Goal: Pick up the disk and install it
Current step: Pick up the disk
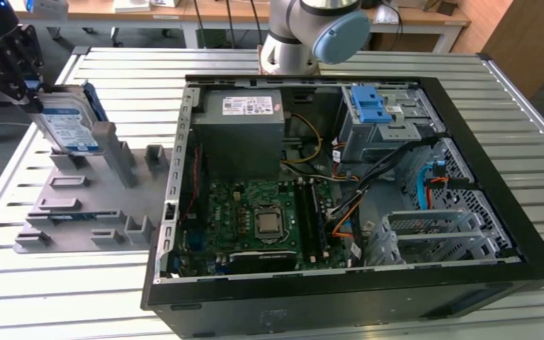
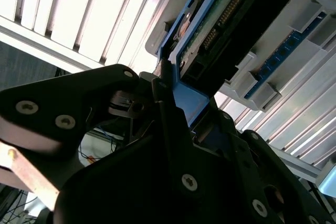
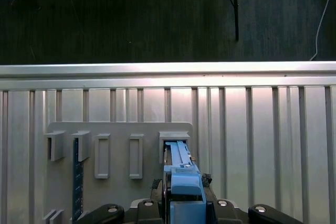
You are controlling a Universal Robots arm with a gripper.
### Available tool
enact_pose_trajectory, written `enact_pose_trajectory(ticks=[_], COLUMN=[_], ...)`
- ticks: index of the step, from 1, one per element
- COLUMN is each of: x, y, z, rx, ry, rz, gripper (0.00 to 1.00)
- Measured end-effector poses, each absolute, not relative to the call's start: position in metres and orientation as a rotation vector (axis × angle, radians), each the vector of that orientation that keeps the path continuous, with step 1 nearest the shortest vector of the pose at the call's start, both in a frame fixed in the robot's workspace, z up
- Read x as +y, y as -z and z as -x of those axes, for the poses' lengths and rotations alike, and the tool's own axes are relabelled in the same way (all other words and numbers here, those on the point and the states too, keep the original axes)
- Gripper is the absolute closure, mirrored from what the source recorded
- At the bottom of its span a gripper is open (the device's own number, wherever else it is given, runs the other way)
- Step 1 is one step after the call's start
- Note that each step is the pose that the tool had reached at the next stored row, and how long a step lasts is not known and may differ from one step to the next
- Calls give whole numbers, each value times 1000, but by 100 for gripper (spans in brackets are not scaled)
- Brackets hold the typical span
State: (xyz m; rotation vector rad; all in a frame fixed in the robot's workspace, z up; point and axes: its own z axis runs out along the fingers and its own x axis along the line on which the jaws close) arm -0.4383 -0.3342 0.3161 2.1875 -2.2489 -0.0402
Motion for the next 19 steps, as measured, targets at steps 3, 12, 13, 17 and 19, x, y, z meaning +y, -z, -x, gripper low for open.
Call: enact_pose_trajectory(ticks=[3, 12, 13, 17, 19], x=[-334, -334, -334, -334, -334], y=[-318, -320, -321, -322, -323], z=[438, 438, 438, 438, 438], rx=[-2249, -2249, -2249, -2249, -2249], ry=[40, 40, 40, 40, 40], rz=[-2188, -2187, -2187, -2188, -2188], gripper=[64, 64, 64, 64, 64])
